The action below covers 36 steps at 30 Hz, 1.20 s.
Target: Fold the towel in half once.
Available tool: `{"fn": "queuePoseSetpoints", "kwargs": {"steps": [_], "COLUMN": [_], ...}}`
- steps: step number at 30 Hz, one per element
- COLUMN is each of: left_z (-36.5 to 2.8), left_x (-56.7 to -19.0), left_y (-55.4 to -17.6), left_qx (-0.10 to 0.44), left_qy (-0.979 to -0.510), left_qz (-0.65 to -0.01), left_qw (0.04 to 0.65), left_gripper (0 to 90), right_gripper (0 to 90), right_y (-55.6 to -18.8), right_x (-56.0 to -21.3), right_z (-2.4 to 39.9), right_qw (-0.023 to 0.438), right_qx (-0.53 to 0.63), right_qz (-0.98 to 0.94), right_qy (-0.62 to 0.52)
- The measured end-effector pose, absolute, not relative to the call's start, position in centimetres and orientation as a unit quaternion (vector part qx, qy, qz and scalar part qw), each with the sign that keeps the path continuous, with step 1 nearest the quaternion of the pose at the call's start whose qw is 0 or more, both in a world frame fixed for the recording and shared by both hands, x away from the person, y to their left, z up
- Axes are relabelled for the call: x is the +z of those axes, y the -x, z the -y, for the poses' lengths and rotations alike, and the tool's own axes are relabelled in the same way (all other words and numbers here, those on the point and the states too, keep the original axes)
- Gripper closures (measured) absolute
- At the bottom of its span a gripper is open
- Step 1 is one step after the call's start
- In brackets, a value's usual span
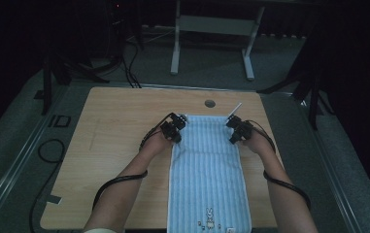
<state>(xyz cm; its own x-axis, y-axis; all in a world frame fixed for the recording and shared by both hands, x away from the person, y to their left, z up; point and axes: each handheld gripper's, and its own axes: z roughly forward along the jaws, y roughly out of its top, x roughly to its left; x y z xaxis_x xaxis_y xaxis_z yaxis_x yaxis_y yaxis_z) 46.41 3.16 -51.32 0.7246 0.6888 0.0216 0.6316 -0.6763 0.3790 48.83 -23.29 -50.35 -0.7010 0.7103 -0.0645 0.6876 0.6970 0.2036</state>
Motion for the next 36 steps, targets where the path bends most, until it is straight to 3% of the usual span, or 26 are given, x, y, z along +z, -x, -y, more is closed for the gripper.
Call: {"fn": "queuePoseSetpoints", "kwargs": {"steps": [10,19,22,24,30,36], "left_z": [-5.6,-5.4,-5.2,-5.3,-4.2,-2.6], "left_x": [-47.5,-47.7,-48.2,-47.8,-48.0,-51.1], "left_y": [-43.0,-39.2,-36.9,-36.9,-37.2,-37.0], "left_qx": [0.078,0.060,0.053,0.056,0.058,0.030], "left_qy": [-0.912,-0.922,-0.934,-0.931,-0.927,-0.940], "left_qz": [-0.333,-0.303,-0.272,-0.277,-0.291,-0.278], "left_qw": [0.226,0.233,0.223,0.230,0.231,0.196], "left_gripper": [87.3,86.7,70.0,64.5,64.6,64.8], "right_gripper": [87.7,87.6,80.8,79.7,79.0,80.5], "right_y": [-45.1,-40.4,-38.0,-37.5,-37.3,-37.8], "right_x": [-46.5,-47.0,-47.6,-46.9,-45.7,-48.7], "right_z": [25.0,26.5,26.8,27.0,26.4,25.3], "right_qw": [0.094,0.086,0.095,0.113,0.114,0.081], "right_qx": [0.147,0.171,0.167,0.176,0.191,0.154], "right_qz": [-0.921,-0.926,-0.932,-0.928,-0.926,-0.937], "right_qy": [-0.349,-0.325,-0.306,-0.310,-0.304,-0.302]}}
